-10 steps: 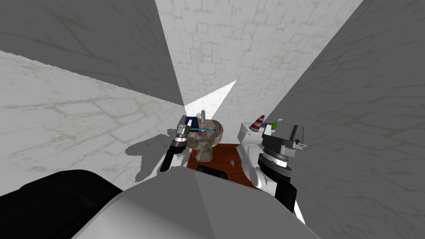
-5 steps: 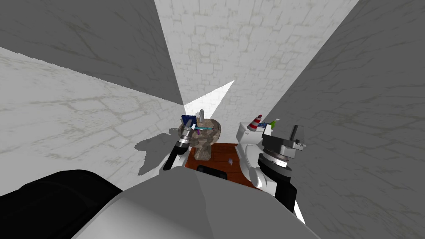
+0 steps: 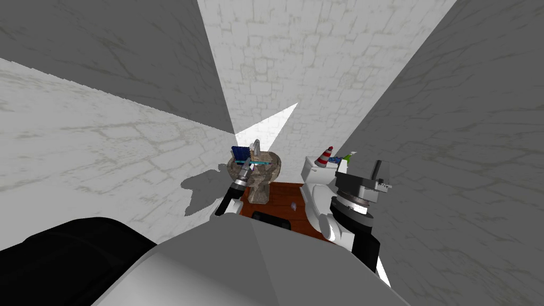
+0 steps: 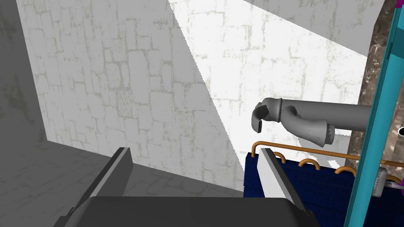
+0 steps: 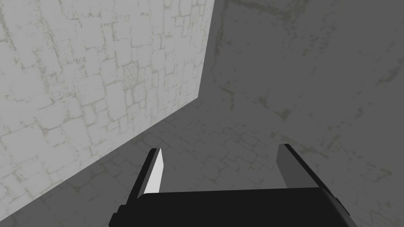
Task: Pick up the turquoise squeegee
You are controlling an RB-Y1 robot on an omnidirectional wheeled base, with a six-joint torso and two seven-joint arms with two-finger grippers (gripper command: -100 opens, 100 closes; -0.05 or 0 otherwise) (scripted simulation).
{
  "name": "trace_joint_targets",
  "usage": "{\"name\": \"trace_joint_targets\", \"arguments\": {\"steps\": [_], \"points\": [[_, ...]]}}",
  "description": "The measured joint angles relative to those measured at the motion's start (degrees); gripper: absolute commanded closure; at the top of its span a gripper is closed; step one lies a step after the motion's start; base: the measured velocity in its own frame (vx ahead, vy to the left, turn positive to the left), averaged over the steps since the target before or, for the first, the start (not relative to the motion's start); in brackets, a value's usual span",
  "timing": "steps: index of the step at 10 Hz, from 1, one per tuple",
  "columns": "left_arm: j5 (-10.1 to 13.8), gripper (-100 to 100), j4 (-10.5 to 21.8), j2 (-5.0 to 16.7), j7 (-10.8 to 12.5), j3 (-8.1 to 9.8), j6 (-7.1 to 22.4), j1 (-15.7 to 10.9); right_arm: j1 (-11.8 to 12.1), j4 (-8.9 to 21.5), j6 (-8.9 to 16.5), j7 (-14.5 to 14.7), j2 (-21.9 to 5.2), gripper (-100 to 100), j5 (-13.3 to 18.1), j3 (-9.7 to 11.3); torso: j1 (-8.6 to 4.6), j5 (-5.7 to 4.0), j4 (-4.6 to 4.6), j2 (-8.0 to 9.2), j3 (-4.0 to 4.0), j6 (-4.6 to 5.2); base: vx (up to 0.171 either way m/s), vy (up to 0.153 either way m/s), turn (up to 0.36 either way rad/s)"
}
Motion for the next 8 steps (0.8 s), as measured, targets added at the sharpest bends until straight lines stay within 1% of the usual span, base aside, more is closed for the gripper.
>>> {"name": "trace_joint_targets", "arguments": {"steps": [1,2,3,6,7,8], "points": [[0.07,-100,1.98,-0.03,0.40,-0.36,0.72,-0.45,0.00,0.00,0.00,0.00,0.00,0,0.00,0.00,-0.01,-0.01,-0.01,-0.03,-0.01,0.00,-0.005,-0.065,0.034],[0.16,-100,3.01,-0.03,0.87,-0.85,1.35,-0.10,0.00,0.00,0.00,0.00,0.00,0,0.00,0.00,0.04,0.00,-0.01,-0.06,-0.03,-0.01,0.003,-0.047,0.039],[0.10,-100,3.16,-0.49,1.18,-1.61,2.69,0.53,0.00,0.00,0.00,0.00,0.00,0,0.00,0.00,0.10,0.01,-0.02,-0.09,-0.05,-0.01,0.008,-0.025,0.010],[0.99,-100,6.76,-0.16,2.67,-1.24,3.83,-0.30,0.01,0.00,0.00,0.00,-0.01,0,0.00,-0.01,0.35,0.07,-0.04,-0.20,-0.11,-0.01,0.028,0.008,0.023],[1.62,-100,7.66,0.02,3.36,-0.87,4.88,-0.54,0.01,0.00,0.00,0.00,-0.01,0,0.00,-0.01,0.39,0.08,-0.05,-0.25,-0.14,-0.01,0.060,0.022,0.025],[2.26,-100,8.80,-0.27,3.77,-0.52,6.08,-1.00,0.01,0.00,0.00,0.00,-0.01,0,0.00,-0.01,0.40,0.08,-0.07,-0.32,-0.18,-0.01,0.061,0.022,0.017]]}}
